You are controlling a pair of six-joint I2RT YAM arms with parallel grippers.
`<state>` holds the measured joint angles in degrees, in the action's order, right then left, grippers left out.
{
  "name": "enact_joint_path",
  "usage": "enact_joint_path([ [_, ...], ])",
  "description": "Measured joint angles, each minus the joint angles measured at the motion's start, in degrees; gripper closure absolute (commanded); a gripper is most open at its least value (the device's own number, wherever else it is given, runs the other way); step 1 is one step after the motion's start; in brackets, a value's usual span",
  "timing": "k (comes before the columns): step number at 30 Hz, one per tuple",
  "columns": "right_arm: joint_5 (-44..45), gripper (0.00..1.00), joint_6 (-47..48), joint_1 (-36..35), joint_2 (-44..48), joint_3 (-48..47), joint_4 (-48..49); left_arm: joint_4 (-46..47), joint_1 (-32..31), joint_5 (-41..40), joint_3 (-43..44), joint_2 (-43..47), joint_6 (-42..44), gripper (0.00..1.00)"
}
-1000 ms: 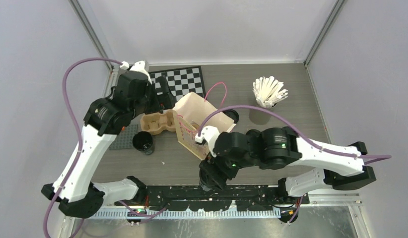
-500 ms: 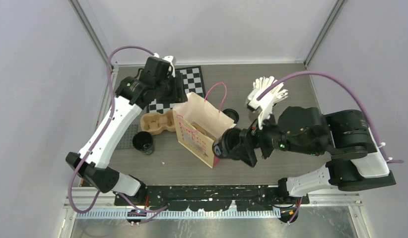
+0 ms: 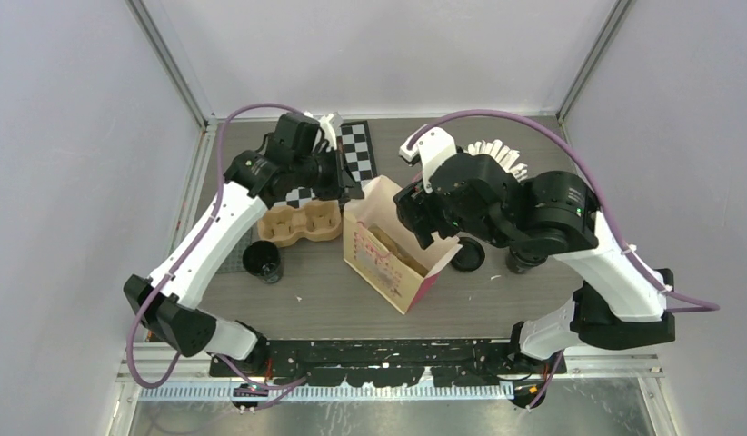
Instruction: Pack the takeout coffee
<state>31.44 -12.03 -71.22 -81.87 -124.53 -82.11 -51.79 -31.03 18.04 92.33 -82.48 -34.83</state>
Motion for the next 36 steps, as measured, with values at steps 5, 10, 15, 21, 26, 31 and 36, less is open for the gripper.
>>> enact_joint_path([
  [5, -5.6, 0.36, 1.9, 2.8, 0.5, 4.2, 0.6, 6.3, -4.0, 1.6, -4.2, 2.6, -8.8, 1.00],
  [10, -10.7, 0.36, 2.4, 4.5, 2.8, 10.6, 0.1, 7.1, -8.3, -0.6, -5.1, 3.4, -15.9, 1.00],
  [15, -14.3, 0.37, 2.6, 5.0, 5.1, 16.0, 0.8, 5.6, -11.1, -3.1, -8.3, 6.6, -21.0, 0.93],
  [21, -17.3, 0.37, 3.0, 5.0, 11.1, 24.2, 3.0, 2.7, -12.0, -5.4, -10.6, 10.7, -23.1, 0.56],
  [26, -18.9, 0.37, 3.5, 5.0, 15.0, 27.5, 5.0, 0.7, -11.8, -6.1, -7.6, 10.0, -18.3, 0.44],
  [31, -21.5, 0.38, 4.3, 5.0, 17.0, 30.0, 8.0, -6.0, -11.2, -6.3, 2.5, 3.5, -10.5, 0.43],
  [36, -23.9, 0.38, 4.3, 5.0, 18.0, 32.6, 10.3, -11.6, -11.0, -6.3, 6.8, 0.3, -4.9, 0.43],
])
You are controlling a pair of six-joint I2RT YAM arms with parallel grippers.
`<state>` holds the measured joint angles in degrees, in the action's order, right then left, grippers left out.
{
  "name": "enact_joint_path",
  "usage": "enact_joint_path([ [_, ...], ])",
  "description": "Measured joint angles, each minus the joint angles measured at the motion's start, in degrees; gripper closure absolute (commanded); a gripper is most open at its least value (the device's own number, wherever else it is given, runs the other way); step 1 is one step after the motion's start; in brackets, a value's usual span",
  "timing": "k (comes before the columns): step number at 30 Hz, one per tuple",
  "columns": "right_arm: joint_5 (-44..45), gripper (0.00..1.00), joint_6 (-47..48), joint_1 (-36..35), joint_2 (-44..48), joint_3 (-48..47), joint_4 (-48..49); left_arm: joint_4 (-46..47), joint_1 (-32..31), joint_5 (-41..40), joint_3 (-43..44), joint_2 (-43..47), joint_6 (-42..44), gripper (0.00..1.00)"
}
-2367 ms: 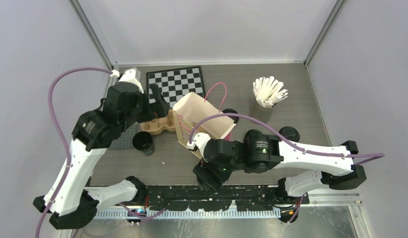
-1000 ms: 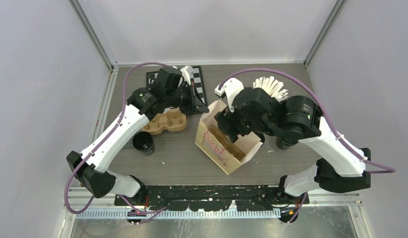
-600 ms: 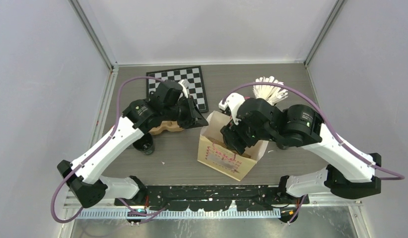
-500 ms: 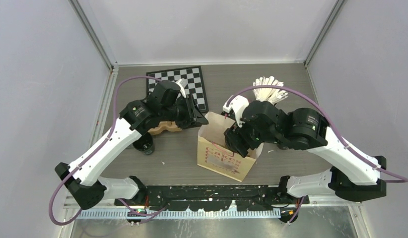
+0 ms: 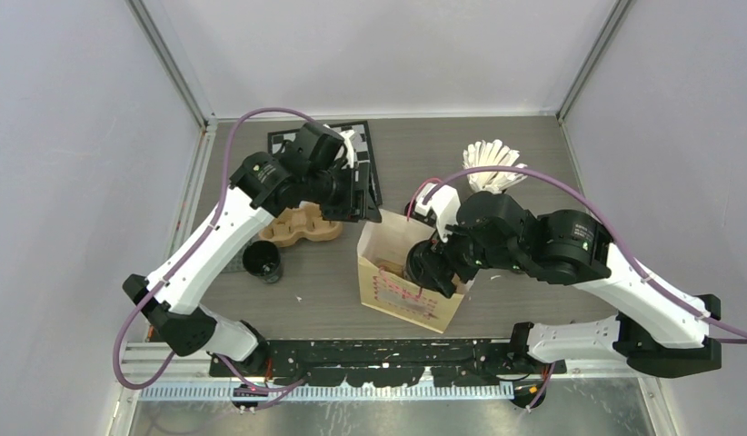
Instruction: Pack the takeout coffee
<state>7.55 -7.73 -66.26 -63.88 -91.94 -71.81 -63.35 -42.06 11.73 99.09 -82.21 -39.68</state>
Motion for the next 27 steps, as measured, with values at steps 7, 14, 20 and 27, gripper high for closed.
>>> enact_joint_path([
  [7, -1.3, 0.38, -0.5, -1.1, 0.1, 1.7, 1.6, -3.4, 0.1, 1.5, -1.4, 0.0, 3.7, 0.48],
  [14, -0.2, 0.38, 0.5, -3.0, 0.1, 1.9, 1.6, -0.2, 0.1, 4.2, -5.8, 0.1, 6.1, 0.93],
  [20, 2.2, 0.38, 4.0, -3.1, -1.7, 0.9, 1.6, 5.9, 0.1, 6.1, -10.1, 2.6, 7.3, 1.00],
  [27, 5.5, 0.37, 9.4, -3.1, -4.9, -1.4, 3.6, 16.5, 0.2, 5.8, -18.0, 10.6, 8.9, 1.00],
])
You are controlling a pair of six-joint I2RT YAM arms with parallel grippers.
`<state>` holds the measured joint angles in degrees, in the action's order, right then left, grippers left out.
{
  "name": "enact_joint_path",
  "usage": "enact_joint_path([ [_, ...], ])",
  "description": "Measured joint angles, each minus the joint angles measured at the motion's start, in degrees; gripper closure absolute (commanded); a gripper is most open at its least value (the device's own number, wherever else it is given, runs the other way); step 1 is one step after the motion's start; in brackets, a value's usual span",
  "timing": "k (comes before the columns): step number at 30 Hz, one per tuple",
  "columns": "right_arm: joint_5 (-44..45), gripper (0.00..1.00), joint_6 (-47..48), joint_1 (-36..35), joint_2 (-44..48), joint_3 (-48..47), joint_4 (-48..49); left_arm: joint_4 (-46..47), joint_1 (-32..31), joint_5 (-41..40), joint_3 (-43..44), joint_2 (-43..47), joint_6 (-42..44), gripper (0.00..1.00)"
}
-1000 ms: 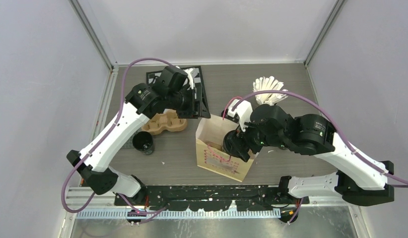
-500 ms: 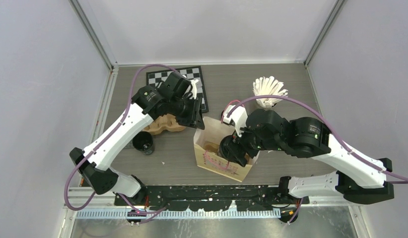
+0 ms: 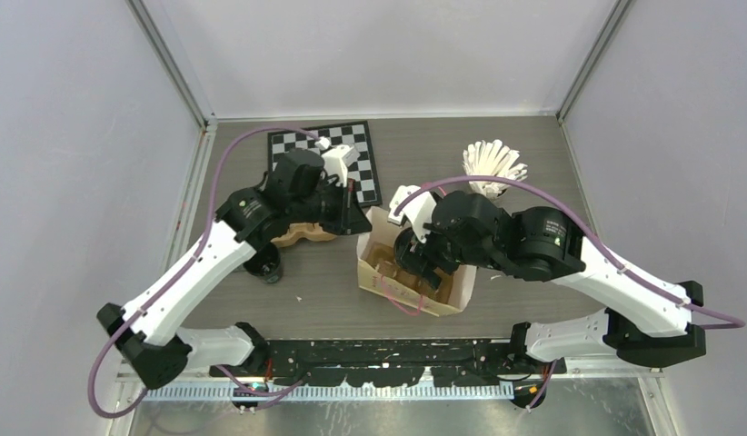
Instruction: Pack the takeout coffee
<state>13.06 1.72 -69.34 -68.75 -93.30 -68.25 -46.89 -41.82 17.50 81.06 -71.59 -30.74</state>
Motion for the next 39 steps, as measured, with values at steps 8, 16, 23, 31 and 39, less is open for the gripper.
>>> enact_joint_path([
  [8, 2.9, 0.36, 6.6, 0.0, -0.1, -1.0, 1.9, 12.9, 1.7, -1.2, -11.4, 9.4, 0.5, 1.00],
  [16, 2.3, 0.38, 8.7, -0.8, 0.2, 3.7, 4.0, 17.5, 2.2, -0.3, -13.0, 8.8, 0.9, 0.69],
  [23, 4.0, 0.38, 8.3, -6.4, 0.2, 7.6, 4.6, 8.2, 2.3, 1.9, -7.6, 8.3, 1.4, 0.49],
  [31, 9.5, 0.38, 6.9, -14.2, 0.9, 12.0, 6.7, 0.2, 2.4, 6.6, -8.0, 14.4, 0.1, 0.42],
  [39, 14.5, 0.38, 7.2, -15.7, 0.9, 14.5, 9.0, -0.7, 2.4, 9.6, -15.7, 17.1, -0.9, 0.38],
])
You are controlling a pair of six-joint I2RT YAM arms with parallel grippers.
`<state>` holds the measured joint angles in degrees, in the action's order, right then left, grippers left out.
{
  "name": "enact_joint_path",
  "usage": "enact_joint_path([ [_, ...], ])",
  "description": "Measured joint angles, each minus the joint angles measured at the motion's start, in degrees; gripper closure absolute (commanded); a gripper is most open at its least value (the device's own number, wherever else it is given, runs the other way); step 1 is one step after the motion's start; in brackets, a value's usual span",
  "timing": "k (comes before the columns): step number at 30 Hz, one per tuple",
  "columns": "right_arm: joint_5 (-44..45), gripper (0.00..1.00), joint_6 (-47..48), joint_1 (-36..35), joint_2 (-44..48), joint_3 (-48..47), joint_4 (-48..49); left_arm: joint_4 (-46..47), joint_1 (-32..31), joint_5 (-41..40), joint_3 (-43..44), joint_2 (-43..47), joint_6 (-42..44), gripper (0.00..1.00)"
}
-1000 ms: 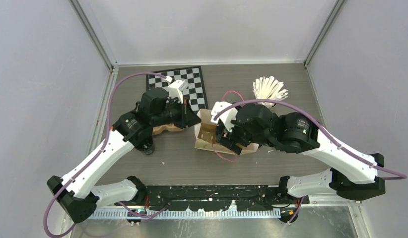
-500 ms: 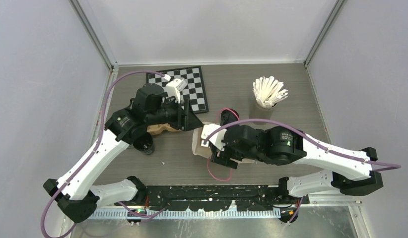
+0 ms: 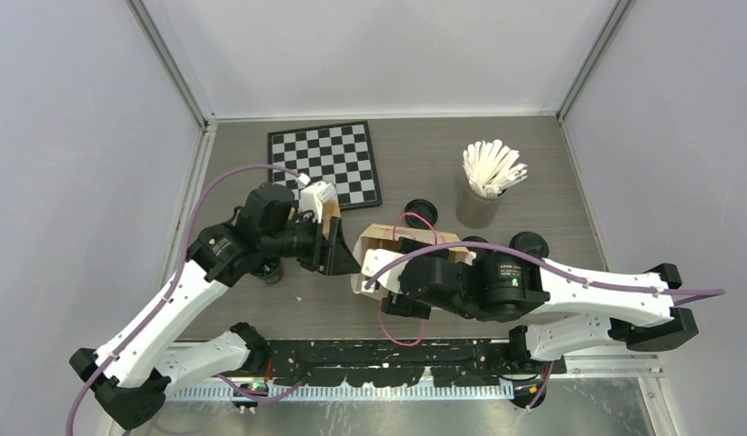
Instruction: Pack the takeout coffee
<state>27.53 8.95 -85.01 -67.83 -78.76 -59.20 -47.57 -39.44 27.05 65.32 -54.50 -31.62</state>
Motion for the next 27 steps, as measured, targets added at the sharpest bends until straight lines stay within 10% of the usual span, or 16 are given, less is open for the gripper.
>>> enact_joint_path([
  [13, 2.2, 0.38, 0.8, 0.0, 0.1, 0.8, 2.2, 3.7, 0.0, -0.6, -3.5, -0.4, 0.1, 0.42],
  [27, 1.5, 0.38, 3.3, 0.0, 0.8, 3.8, 4.7, 6.6, 0.0, -0.2, -4.1, -1.6, 0.4, 0.81],
])
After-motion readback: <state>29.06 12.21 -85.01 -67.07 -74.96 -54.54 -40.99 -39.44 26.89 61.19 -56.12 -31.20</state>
